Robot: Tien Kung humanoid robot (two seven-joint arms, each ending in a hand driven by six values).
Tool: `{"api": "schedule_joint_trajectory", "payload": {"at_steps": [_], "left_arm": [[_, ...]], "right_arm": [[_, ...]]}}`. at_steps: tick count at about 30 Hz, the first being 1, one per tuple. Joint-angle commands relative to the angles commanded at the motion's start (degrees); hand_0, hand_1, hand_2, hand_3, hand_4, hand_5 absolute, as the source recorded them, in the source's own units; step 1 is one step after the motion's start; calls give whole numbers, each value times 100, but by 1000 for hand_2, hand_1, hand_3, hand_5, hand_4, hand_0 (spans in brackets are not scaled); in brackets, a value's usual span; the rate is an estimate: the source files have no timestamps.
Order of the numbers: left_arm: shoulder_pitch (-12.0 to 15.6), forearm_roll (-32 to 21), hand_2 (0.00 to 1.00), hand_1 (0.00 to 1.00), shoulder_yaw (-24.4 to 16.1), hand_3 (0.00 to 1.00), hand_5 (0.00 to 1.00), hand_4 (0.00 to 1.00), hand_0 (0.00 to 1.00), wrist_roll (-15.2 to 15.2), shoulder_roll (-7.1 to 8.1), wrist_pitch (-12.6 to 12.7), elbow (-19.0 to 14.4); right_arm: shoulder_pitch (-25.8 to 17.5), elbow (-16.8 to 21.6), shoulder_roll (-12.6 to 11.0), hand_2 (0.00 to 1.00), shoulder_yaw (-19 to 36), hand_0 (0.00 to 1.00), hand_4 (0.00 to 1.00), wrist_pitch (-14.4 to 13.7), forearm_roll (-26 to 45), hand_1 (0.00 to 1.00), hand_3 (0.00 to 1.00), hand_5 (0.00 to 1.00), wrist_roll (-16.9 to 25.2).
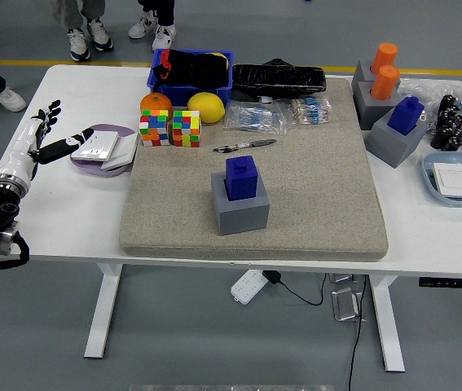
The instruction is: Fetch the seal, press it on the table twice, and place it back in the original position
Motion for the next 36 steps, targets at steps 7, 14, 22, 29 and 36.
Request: {"api": "schedule_joint_trajectory", "payload": {"at_steps": [7,14,22,29,36], "left_arm": [[-30,6,960,994,-4,968,302,838,998,4,9,31,27],[-45,25,960,993,16,966,300,838,998,16,23,32,23],[-67,36,960,990,28,965,294,836,998,37,29,40,32],[-71,36,959,988,55,963,293,835,998,33,27,50,28],[-77,33,959,987,76,963,295,834,998,31,29,56,23]], "right_arm": [[10,5,-11,695,23,785,776,-4,-4,703,656,559,4],[4,4,-6,695,36,786,776,-3,-8,703,656,558,2],[5,5,-7,695,37,785,777,-4,-11,703,656,560,2],[3,7,-2,695,53,785,776,-3,-12,703,656,559,3],[13,16,3,695,25,785,776,5,6,703,656,559,4]]}}
